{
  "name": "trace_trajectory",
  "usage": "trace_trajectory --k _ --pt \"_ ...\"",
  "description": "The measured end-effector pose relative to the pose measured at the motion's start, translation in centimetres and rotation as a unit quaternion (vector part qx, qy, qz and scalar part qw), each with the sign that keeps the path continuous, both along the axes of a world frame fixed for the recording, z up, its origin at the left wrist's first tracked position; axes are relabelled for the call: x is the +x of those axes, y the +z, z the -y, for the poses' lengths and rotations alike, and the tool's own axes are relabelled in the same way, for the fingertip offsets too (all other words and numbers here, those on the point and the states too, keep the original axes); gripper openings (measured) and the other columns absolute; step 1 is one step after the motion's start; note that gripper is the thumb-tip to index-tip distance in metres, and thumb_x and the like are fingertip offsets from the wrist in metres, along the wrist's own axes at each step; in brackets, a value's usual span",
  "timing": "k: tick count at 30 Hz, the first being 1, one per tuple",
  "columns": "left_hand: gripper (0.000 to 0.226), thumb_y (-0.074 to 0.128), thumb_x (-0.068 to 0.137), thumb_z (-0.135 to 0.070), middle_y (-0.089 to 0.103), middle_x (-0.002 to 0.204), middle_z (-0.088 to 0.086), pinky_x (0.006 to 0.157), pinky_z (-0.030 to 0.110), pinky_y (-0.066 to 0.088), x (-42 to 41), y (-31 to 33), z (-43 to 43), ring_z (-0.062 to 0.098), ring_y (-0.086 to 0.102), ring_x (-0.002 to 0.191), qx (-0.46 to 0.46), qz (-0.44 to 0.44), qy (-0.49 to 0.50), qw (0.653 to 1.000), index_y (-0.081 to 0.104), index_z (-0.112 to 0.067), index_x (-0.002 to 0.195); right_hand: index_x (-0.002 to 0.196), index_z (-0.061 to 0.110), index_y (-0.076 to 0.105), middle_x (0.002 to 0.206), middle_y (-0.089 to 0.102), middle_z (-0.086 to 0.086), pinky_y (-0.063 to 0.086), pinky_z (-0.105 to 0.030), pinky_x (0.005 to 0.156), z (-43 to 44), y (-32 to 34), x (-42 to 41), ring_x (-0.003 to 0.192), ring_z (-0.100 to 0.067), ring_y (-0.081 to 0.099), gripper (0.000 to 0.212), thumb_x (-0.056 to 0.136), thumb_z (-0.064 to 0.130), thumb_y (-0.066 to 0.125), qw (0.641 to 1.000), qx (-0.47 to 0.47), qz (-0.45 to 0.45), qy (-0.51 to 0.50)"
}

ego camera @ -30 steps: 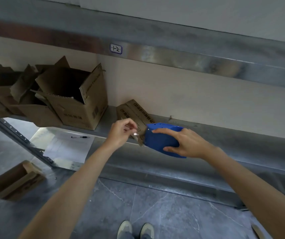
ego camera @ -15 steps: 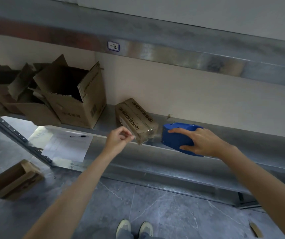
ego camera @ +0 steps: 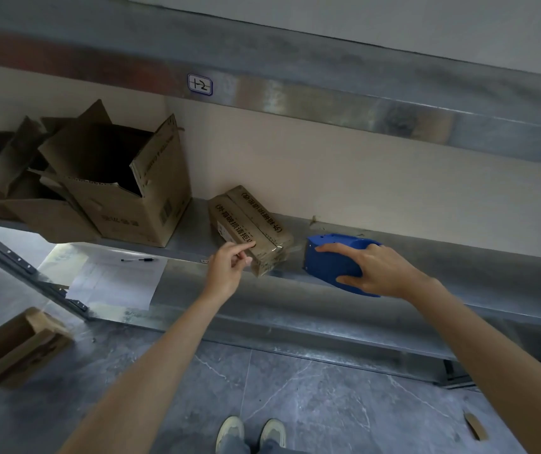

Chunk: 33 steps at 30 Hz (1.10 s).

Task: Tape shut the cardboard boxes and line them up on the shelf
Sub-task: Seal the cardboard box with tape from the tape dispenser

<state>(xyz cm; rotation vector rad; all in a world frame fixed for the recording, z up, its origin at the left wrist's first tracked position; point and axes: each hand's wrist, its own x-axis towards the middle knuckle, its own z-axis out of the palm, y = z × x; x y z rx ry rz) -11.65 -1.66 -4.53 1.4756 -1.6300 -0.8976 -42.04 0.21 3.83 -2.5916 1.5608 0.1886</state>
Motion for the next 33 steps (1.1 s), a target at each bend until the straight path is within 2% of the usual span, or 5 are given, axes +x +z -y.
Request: trace_trajectory --k 8,11,17,27,33 --pt "0.031 0.067 0.087 0.004 0.058 0.098 -0.001 0.078 0.007 0.047 -0.6 -1.4 0.0 0.004 0.058 0.082 -0.05 -0.017 0.023 0.998 0.069 -0.003 0.117 0.146 0.051 0.019 0.102 0.069 0.007 0.039 -0.024 0.056 0.0 -0.7 0.1 0.057 -0.01 0.046 0.063 0.094 0.045 0.054 1.0 -0.021 0.005 -0.011" --pt "0.031 0.069 0.086 0.004 0.054 0.11 0.004 0.08 0.007 0.048 -0.4 -1.8 0.1 -0.004 0.059 0.083 -0.061 -0.019 0.025 0.998 0.069 -0.004 0.116 0.147 0.051 0.017 0.104 0.069 0.007 0.043 -0.025 0.057 0.1 -1.0 0.2 0.06 -0.012 0.051 0.063 0.095 0.046 0.052 1.0 -0.015 -0.004 -0.018" --pt "0.035 0.07 0.084 0.006 0.047 0.12 0.008 0.082 0.007 0.049 -0.4 -2.2 -0.1 0.009 0.06 0.083 -0.063 -0.021 0.027 0.997 0.068 -0.002 0.118 0.148 0.048 0.02 0.097 0.07 0.006 0.028 -0.019 0.048 0.3 -1.4 0.6 0.048 -0.002 0.037 0.065 0.094 0.044 0.055 1.0 -0.015 0.011 -0.023" --pt "0.031 0.073 0.081 0.006 0.044 0.129 0.006 0.082 0.014 0.052 -0.3 -3.1 0.2 0.008 0.063 0.078 -0.097 -0.006 0.019 0.995 0.071 -0.005 0.11 0.148 0.049 0.013 0.101 0.07 0.004 0.05 -0.028 0.057 0.3 -1.4 0.9 0.059 -0.013 0.055 0.065 0.095 0.046 0.051 0.999 -0.008 0.004 -0.036" --pt "0.03 0.078 0.075 0.006 0.046 0.129 0.003 0.076 0.01 0.051 -0.9 -3.3 0.5 0.01 0.066 0.075 -0.103 -0.002 0.034 0.994 0.07 -0.009 0.099 0.149 0.048 0.014 0.1 0.071 0.003 0.044 -0.025 0.055 0.3 -1.4 1.2 0.06 -0.014 0.056 0.066 0.095 0.044 0.052 0.999 -0.014 0.011 -0.038"
